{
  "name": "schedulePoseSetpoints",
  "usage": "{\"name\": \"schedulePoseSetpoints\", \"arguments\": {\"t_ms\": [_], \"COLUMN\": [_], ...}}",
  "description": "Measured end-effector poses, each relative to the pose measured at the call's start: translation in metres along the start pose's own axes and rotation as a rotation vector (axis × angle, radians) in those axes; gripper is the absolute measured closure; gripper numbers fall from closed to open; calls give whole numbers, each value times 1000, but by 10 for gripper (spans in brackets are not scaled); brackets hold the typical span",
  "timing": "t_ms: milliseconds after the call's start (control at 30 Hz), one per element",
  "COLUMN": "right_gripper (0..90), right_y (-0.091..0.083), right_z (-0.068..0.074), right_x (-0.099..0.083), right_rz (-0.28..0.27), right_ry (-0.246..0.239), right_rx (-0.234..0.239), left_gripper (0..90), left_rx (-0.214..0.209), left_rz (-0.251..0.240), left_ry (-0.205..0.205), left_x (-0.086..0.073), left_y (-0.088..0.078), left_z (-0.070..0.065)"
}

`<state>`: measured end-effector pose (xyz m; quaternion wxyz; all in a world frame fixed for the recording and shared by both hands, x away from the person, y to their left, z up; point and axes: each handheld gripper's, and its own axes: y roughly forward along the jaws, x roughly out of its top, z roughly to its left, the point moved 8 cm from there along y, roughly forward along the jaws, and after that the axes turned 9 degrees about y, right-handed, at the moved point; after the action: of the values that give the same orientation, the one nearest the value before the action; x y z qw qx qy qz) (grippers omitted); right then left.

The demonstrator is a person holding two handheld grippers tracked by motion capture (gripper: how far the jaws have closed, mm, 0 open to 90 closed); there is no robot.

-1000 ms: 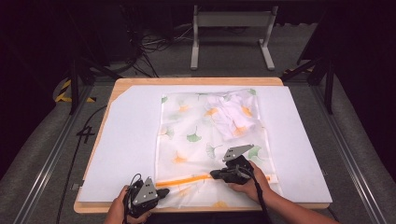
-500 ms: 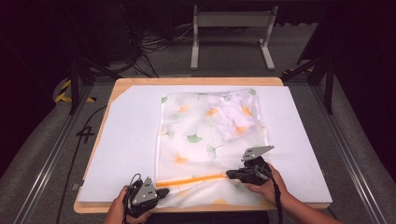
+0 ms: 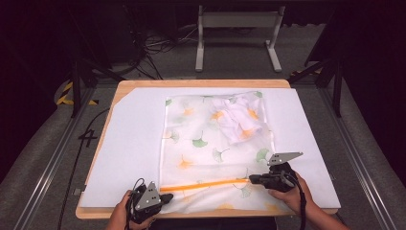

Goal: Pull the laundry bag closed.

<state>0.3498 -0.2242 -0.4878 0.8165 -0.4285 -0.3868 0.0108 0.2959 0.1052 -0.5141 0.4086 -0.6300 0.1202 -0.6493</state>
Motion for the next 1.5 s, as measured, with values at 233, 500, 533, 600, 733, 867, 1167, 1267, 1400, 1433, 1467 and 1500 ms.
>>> {"name": "schedulePoseSetpoints", "arguments": {"t_ms": [233,500,533,600,733,867,1167,1267,1400,1433,1467,1500], "right_gripper": [900,900,900,900,900,900,900,900,900,900,900,900], "right_y": [-12,-23,-24,-27,-34,-38,-45,-48,-51,-52,-52,-54], "right_z": [-13,-22,-23,-25,-32,-36,-41,-42,-46,-46,-46,-48], "right_x": [-8,-14,-14,-16,-19,-24,-28,-29,-31,-31,-31,-32], "right_rz": [-8,-18,-17,-22,-31,-34,-47,-47,-49,-50,-50,-52], "right_ry": [18,40,42,49,70,82,108,113,125,127,127,129], "right_rx": [-26,-49,-48,-56,-65,-72,-72,-77,-84,-85,-85,-89], "left_gripper": [900,900,900,900,900,900,900,900,900,900,900,900], "left_rx": [-1,-1,-2,-3,-3,-3,-5,-5,-5,-6,-6,-6], "left_rz": [-5,-7,-6,-8,-6,-5,-6,-6,-6,-6,-7,-6], "left_ry": [-3,-2,-5,-7,-10,-9,-13,-14,-13,-13,-14,-14], "left_x": [0,0,-1,-1,-1,-1,-2,-2,-2,-2,-2,-2], "left_y": [0,0,0,0,-1,-1,-1,-1,-1,-1,-1,-1], "left_z": [0,0,0,0,0,0,0,0,0,0,0,0]}}
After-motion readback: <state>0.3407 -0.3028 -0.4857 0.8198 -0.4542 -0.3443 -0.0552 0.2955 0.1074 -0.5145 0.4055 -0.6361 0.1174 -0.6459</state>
